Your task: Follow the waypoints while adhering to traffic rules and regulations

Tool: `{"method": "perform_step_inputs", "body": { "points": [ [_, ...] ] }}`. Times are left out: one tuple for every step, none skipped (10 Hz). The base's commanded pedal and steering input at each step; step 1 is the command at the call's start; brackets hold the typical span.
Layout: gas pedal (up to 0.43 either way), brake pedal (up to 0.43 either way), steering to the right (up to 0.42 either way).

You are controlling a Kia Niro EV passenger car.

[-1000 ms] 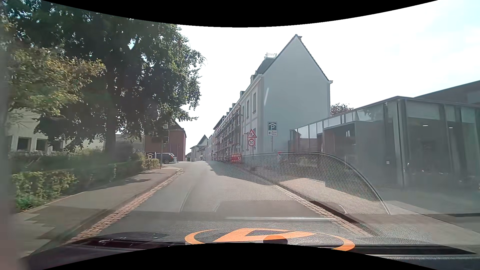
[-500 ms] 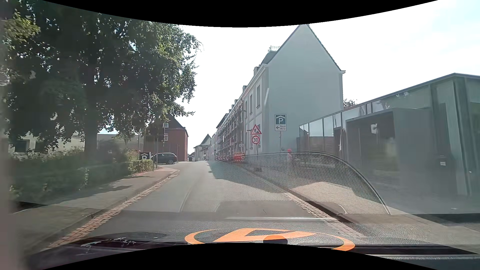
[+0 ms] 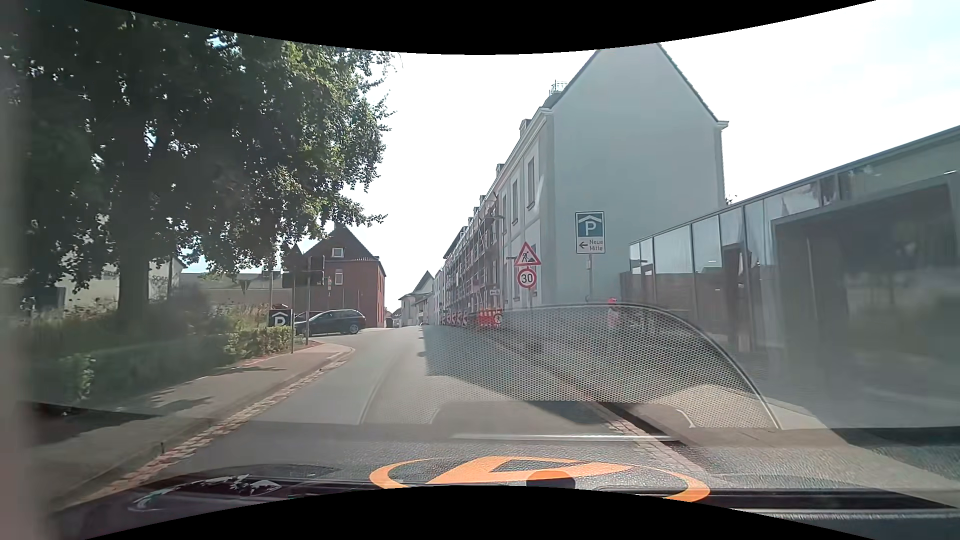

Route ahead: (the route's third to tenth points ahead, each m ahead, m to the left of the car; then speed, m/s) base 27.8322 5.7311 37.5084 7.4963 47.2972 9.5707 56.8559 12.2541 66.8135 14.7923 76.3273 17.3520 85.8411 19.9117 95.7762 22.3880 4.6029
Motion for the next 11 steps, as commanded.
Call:
{"method": "perform_step_inputs", "body": {
  "points": [
    [0.047,0.0,-0.058],
    [0.047,0.0,-0.058],
    [0.047,0.0,-0.059],
    [0.047,0.0,-0.06],
    [0.047,0.0,-0.062],
    [0.059,0.0,-0.064],
    [0.059,0.0,-0.064],
    [0.059,0.0,-0.064],
    [0.059,0.0,-0.065],
    [0.059,0.0,-0.065],
    [0.059,0.0,-0.065]
  ]
}}
